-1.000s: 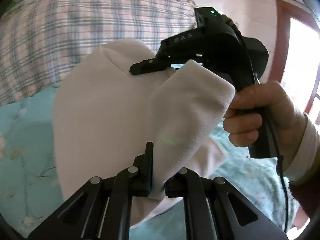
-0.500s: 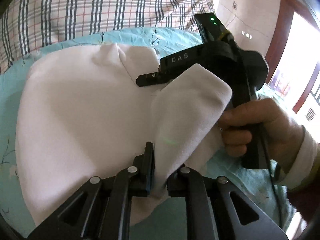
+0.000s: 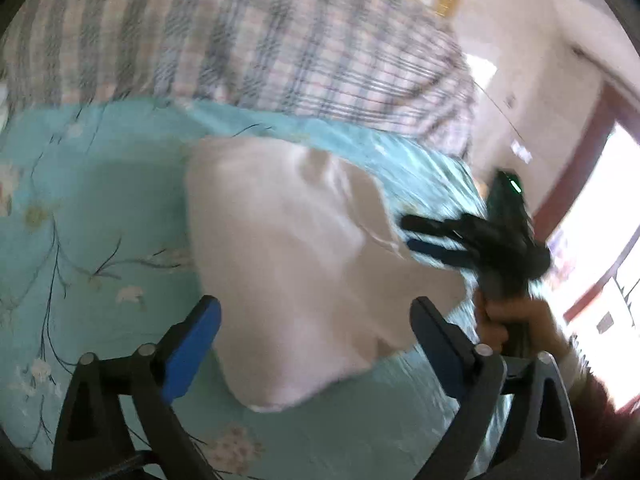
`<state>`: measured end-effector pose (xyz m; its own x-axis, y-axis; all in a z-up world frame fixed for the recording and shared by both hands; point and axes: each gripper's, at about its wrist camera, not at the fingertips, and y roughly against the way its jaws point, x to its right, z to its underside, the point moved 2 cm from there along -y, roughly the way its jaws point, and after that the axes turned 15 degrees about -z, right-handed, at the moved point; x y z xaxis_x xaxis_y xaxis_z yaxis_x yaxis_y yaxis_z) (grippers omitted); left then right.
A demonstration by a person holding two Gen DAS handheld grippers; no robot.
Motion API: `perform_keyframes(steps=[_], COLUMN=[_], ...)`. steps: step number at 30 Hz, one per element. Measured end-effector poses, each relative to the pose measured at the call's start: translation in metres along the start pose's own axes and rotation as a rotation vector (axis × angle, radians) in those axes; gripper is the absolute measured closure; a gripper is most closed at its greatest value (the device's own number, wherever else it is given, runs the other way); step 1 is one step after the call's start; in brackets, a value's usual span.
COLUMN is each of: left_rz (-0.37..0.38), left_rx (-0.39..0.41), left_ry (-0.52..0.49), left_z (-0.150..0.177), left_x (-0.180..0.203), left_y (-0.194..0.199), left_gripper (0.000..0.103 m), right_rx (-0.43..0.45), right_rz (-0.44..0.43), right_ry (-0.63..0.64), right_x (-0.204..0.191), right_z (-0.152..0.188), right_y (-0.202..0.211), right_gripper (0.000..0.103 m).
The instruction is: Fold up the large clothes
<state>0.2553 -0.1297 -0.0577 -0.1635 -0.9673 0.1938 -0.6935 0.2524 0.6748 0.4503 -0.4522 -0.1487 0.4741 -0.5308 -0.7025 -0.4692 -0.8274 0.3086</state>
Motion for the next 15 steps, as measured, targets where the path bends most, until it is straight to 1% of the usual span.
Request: perform_keyframes(steps=[1,5,6,8,9,10,12,14,15], left_rz=[0.011,0.106,0.131,0.132,0.148,0.166,0.166,0.168,0.16], left_rx=[-0.033,-0.18,-0.229,-0.283,-0.305,-0.324,-0.344,-0.323,-0.321], left_ry=[0.036,0.193,0.228,0.27,0.288,0.299,0.302,0.28,0.254], left_z=[-0.003,-0.011,-0.012,-0.016,-0.016,-0.016,-0.015,-0.018,-0.02], left_x=[-0.008,-0.039,-0.046,-0.054,-0.057,-0.059,-0.061,-0.059,-0.056], left_y=[-0.008,-0.055,-0.071,-0.092,-0.101,-0.109,-0.12,-0.126,-0.127], left_gripper=[0.006,0.006,0.006,0.006,0.006,0.006,0.006,0.007,0.007], right_rx=[-0.008,-0.039,-0.047,-0.063,-0.076,-0.087,-0.108,-0.123,-0.129], right_rz=[-0.009,-0.024,-0.027,-0.03,-0.033,-0.037,-0.049,-0.059,-0.063], right_ry=[-0.007,-0.027,-0.034,-0.053,-0.062,-0.068,-0.086,-0.099,-0.098], right_x=[0.0,0.004,0.006,0.012,0.015,0.018,0.023,0.027,0.027], right_z=[0.0,-0.001,-0.002,-0.003,-0.004,-0.004,-0.004,-0.004,-0.005], right_y=[-0.002,-0.015,-0.018,-0.024,-0.027,-0.029,-0.035,-0.04,-0.043], right_gripper=[0.027,0.027,0.027,0.027,0.027,0.027,0.027,0.027,0.027])
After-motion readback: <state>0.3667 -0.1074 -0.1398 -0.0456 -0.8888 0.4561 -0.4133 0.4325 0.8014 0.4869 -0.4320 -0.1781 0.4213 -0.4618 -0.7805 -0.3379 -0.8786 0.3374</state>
